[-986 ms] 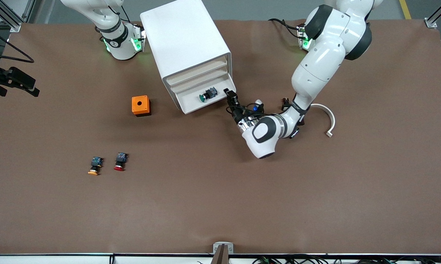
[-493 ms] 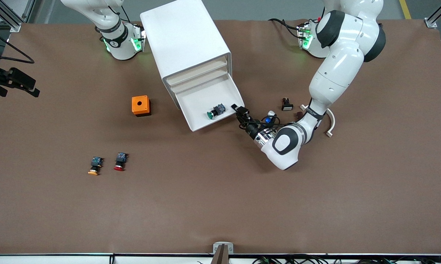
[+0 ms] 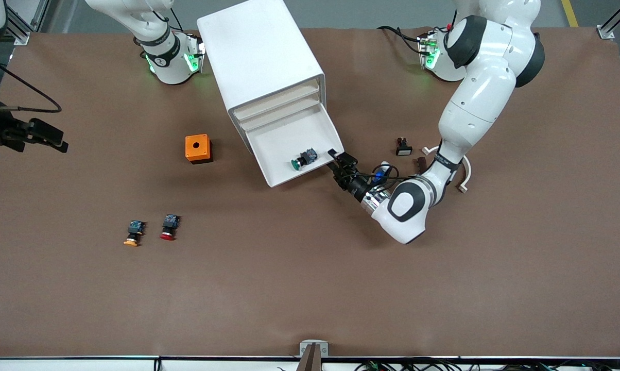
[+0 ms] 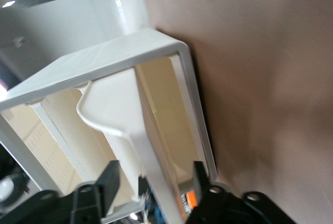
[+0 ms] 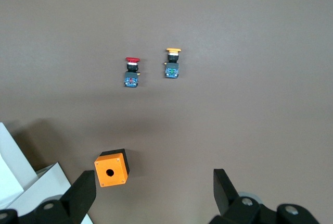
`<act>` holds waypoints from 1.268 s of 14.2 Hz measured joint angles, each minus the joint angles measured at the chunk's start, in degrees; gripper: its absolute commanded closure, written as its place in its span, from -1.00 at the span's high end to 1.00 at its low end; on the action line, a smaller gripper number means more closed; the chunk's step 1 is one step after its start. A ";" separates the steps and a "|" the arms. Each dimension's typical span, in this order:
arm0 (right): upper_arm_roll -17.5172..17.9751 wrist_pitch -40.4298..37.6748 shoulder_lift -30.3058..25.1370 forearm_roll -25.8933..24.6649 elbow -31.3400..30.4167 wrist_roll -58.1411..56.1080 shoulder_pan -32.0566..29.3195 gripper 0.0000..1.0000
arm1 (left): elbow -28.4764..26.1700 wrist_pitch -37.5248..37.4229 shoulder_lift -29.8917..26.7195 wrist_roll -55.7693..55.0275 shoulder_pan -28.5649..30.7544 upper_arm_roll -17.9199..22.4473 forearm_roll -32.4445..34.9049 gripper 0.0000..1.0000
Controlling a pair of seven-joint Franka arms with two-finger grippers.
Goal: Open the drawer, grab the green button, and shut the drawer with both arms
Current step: 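Draw back the left gripper while the right gripper reaches toward the drawer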
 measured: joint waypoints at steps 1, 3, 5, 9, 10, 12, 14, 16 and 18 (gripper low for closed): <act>0.00 0.03 0.40 0.00 0.18 0.00 0.00 1.00 | 1.66 -0.05 -0.08 4.39 0.23 0.21 0.38 0.99; -0.06 -0.01 1.05 -0.04 0.29 0.00 -0.02 1.00 | 4.97 -0.13 -0.57 13.18 0.56 0.29 1.54 0.99; -0.25 0.03 2.26 -0.06 0.60 0.00 -0.10 1.00 | 7.02 -0.15 -1.57 21.62 0.53 1.07 1.96 0.99; -0.45 0.23 5.24 -0.07 0.92 0.00 -0.14 1.00 | 8.22 0.21 -5.68 40.52 0.28 3.67 5.99 0.99; -0.44 0.21 5.61 -0.07 1.06 0.03 -0.11 1.00 | 8.28 1.07 -6.91 44.34 0.26 3.77 8.17 0.99; -0.30 -0.05 5.75 0.06 1.30 2.28 0.12 1.00 | 8.30 4.29 -8.97 50.68 0.06 3.80 12.61 0.99; -0.08 -0.89 5.75 0.21 1.46 9.36 1.27 1.00 | 8.30 8.41 -9.75 54.56 -0.17 3.82 16.48 0.99; 0.12 -1.85 5.75 0.67 1.51 15.95 3.71 1.00 | 8.18 11.74 -9.74 57.91 -0.33 3.88 19.02 0.99; 0.26 -2.17 5.75 3.27 1.51 24.05 6.01 1.00 | 8.23 14.88 -9.83 60.89 -0.37 3.98 22.11 0.99</act>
